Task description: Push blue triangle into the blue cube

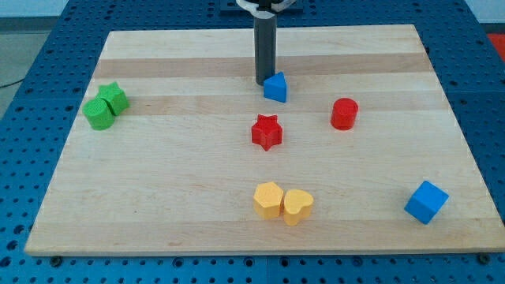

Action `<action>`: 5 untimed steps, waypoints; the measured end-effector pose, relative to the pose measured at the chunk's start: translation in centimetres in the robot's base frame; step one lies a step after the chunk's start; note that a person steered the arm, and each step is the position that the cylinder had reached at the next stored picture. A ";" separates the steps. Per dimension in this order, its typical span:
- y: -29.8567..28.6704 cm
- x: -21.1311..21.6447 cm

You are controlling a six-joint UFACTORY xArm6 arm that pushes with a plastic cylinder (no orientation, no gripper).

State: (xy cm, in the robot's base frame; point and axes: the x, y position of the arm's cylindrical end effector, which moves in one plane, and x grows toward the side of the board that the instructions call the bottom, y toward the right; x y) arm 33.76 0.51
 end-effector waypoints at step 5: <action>3.3 4.7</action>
State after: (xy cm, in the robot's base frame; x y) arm 38.43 3.76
